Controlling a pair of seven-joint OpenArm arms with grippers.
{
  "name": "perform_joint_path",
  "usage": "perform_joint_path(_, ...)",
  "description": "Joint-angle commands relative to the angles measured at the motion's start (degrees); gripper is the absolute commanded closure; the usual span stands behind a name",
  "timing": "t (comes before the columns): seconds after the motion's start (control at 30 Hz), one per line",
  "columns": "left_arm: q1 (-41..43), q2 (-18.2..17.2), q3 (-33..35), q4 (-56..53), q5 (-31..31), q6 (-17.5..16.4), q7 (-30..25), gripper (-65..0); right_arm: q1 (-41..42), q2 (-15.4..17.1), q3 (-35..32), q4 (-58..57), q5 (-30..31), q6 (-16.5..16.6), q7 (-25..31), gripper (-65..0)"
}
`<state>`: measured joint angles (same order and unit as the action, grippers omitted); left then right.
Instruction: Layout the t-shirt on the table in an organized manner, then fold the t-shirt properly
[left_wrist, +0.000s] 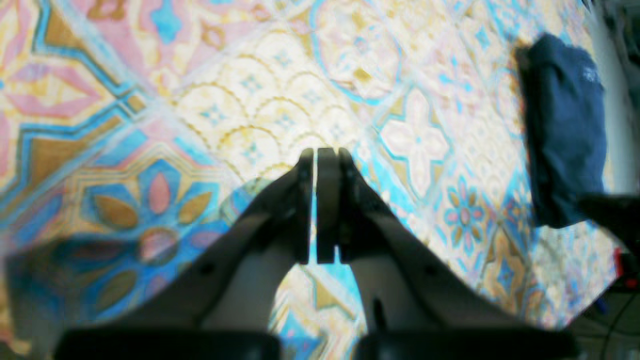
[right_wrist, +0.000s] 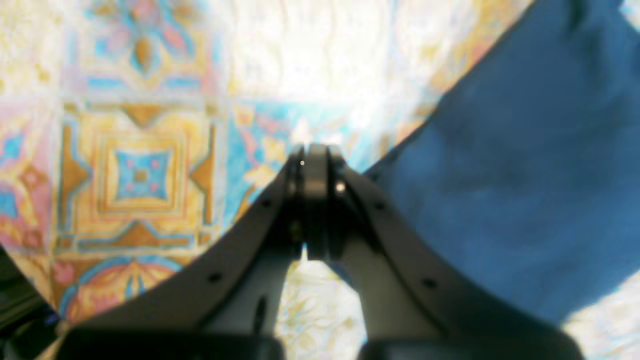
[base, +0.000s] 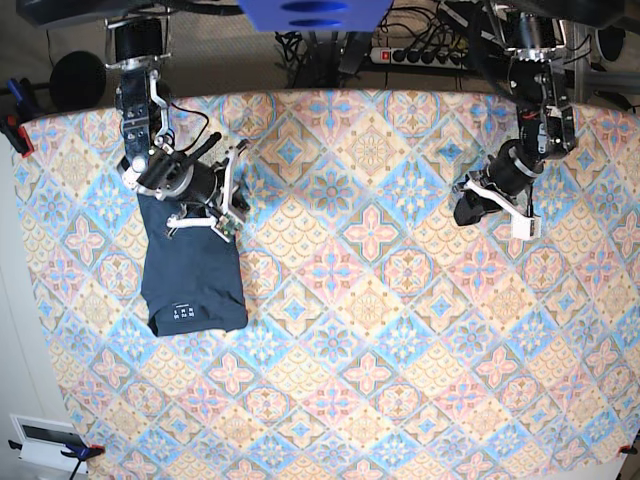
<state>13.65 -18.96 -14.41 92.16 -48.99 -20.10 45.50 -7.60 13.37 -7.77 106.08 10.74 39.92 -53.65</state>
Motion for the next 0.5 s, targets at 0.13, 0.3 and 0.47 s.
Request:
perform_joint_path(0.13, 5.3, -1.0, -2.3, 7.8, -1.0, -0.5, -1.1, 0.0, -5.6, 0.5, 0.7, 6.4, 0.7, 0.1, 1.1, 0.0)
perform_joint_path(0.3, 12.2, -1.0, -8.7, 13.8, -0.7, -0.5, -1.1, 0.0, -13.8, 0.4, 7.7, 6.9, 1.4, 0.1, 1.1, 0.0)
perform_joint_path(0.47, 20.5, -0.9, -14.2, 18.7, -0.8, -0.5, -1.1, 0.0, -20.3, 0.4, 17.0, 6.9, 12.6, 0.1, 1.1, 0.0)
